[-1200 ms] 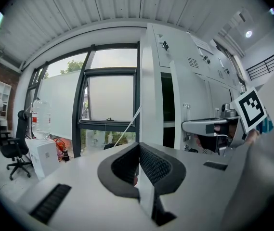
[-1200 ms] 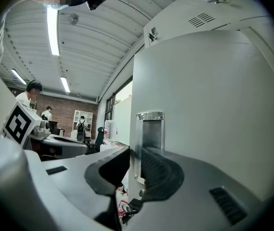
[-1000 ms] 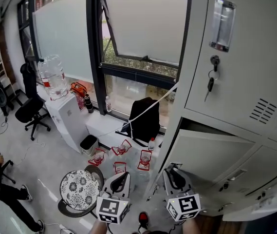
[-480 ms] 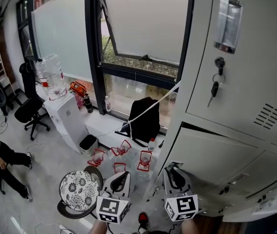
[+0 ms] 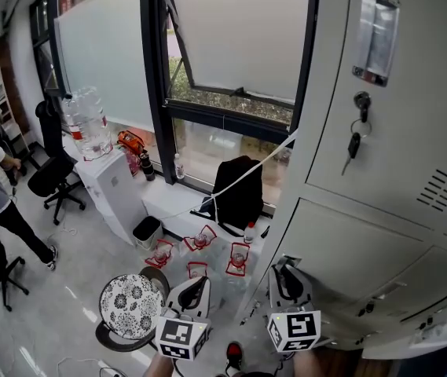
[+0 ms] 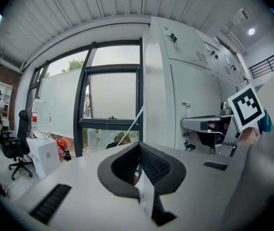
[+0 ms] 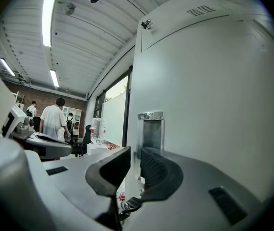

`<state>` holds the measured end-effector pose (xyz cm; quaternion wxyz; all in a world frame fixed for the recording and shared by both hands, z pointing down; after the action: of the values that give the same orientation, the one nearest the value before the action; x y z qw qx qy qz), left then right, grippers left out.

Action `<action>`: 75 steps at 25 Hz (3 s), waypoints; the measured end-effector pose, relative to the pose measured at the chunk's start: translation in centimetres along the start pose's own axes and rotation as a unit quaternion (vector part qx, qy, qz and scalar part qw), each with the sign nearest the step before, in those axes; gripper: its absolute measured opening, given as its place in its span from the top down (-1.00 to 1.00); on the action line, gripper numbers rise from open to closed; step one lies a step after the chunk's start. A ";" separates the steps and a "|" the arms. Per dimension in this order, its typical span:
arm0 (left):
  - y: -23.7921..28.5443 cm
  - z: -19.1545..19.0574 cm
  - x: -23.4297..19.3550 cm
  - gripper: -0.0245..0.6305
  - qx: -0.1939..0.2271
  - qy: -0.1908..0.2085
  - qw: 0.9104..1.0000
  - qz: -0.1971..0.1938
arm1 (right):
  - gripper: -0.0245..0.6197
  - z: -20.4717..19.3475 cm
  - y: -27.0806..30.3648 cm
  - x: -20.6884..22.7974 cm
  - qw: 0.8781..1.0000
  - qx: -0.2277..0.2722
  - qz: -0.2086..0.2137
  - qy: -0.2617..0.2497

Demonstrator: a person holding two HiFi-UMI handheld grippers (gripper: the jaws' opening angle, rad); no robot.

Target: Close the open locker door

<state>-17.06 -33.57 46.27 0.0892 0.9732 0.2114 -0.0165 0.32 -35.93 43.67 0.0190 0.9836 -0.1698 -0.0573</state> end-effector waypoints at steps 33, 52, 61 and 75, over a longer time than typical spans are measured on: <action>0.1 -0.2 -0.1 0.86 -0.002 -0.003 1.000 0.007 | 0.67 0.0 1.0 0.3 1.000 -0.007 -0.017 0.002; -0.6 0.2 1.9 0.86 0.004 0.004 1.000 -0.004 | 0.50 0.9 -1.6 1.3 1.000 0.001 -0.012 0.007; -2.3 0.9 3.4 0.86 0.015 0.011 1.000 -0.008 | 0.50 1.4 -4.0 1.0 1.000 0.007 -0.009 0.007; -7.8 0.3 7.1 0.86 0.018 0.023 0.999 -0.023 | 0.56 0.1 -11.8 -1.2 1.000 -0.007 -0.002 -0.021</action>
<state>-13.86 -23.77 44.19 0.0664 0.9696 0.2355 0.0004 3.10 -24.45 42.98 0.0227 0.9824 -0.1677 -0.0787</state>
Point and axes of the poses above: the fingertips, and each gripper's own axes: y forward along the fingers, x to its right, z out of its top, the point moved 2 cm from there along -y, backward along the fingers, and after that the axes turned 3 degrees about -y, right-handed, at the moved point
